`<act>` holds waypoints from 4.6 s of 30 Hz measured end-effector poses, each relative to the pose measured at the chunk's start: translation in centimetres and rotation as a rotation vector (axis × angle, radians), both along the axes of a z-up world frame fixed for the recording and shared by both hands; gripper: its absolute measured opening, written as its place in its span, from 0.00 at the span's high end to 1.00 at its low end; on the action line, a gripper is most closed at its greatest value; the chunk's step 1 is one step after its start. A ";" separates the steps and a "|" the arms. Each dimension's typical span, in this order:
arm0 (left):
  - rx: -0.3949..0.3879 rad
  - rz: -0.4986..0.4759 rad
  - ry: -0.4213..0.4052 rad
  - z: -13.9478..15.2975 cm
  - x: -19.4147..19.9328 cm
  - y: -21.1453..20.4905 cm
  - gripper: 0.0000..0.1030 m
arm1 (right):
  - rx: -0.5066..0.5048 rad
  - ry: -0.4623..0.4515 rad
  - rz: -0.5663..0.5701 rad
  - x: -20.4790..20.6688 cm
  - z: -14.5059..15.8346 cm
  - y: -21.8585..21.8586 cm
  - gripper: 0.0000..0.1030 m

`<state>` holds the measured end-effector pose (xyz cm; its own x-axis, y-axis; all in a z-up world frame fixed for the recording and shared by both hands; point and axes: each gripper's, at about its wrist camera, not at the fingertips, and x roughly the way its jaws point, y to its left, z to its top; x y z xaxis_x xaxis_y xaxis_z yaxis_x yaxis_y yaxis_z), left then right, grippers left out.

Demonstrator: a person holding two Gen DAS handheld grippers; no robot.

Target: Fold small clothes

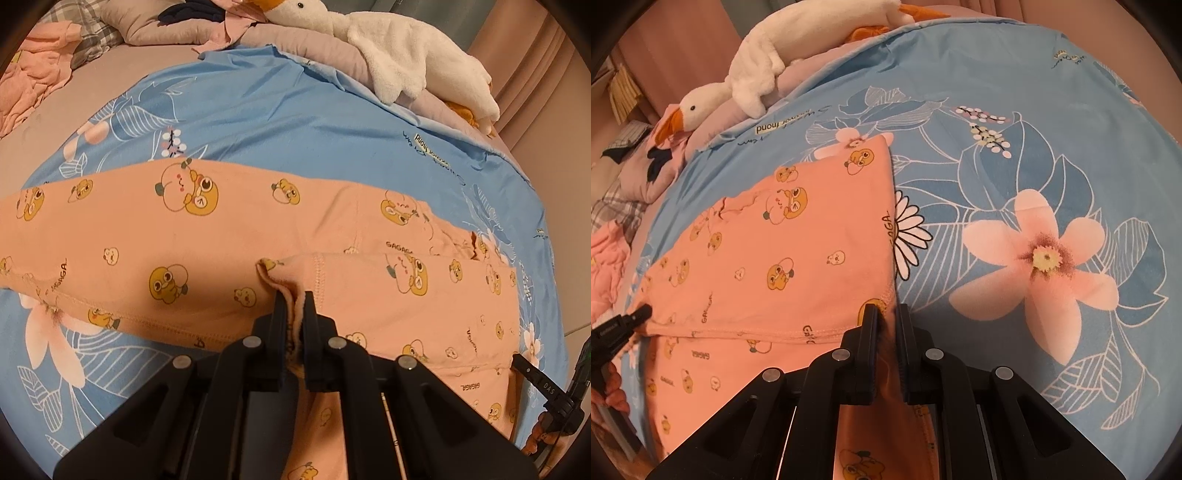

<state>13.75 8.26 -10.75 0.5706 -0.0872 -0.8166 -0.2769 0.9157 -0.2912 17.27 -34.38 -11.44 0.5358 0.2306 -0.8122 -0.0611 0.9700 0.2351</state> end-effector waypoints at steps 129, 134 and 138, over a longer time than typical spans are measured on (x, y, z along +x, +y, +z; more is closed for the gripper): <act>-0.213 0.701 -0.286 4.2 -12.2 21.8 0.92 | -0.050 -0.289 0.133 -8.6 9.6 8.6 0.10; -0.187 0.568 -0.378 8.6 -10.3 18.2 0.93 | -0.043 -0.302 0.124 -9.0 9.9 8.2 0.10; -0.184 0.470 -0.412 10.9 -8.7 15.2 0.93 | -0.033 -0.311 0.110 -9.3 10.2 7.5 0.10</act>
<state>5.08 23.46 0.12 0.8451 0.1298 -0.5186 -0.4678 0.6493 -0.5997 7.96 -26.84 -1.25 0.7327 0.2769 -0.6216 -0.2295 0.9605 0.1574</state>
